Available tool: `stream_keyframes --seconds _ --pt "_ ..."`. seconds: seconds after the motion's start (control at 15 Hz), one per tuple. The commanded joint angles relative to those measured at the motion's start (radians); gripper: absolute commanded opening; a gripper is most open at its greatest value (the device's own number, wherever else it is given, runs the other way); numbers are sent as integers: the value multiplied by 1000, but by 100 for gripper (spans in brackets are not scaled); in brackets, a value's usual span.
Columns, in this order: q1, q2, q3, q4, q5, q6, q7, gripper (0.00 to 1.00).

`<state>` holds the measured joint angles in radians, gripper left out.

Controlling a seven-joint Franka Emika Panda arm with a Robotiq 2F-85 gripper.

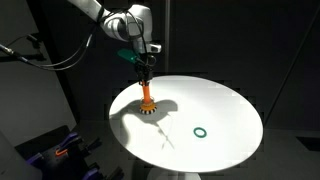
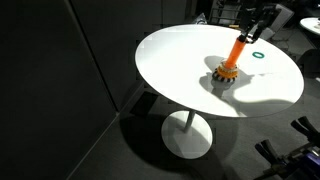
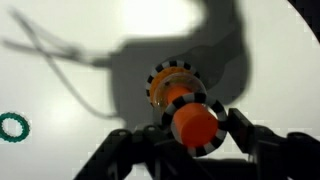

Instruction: Slide the ring holder forward on the table, pick up the black and white ring and put it on the ring holder

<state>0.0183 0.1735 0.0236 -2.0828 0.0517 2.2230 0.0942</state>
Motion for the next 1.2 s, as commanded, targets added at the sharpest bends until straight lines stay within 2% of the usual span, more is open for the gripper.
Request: stream_keyframes --seconds 0.0,0.27,1.13 --pt "8 40 -9 69 -17 -91 56 42" --pt "11 50 -11 92 -21 -99 100 42" --pt "10 64 -12 131 -12 -104 121 42"
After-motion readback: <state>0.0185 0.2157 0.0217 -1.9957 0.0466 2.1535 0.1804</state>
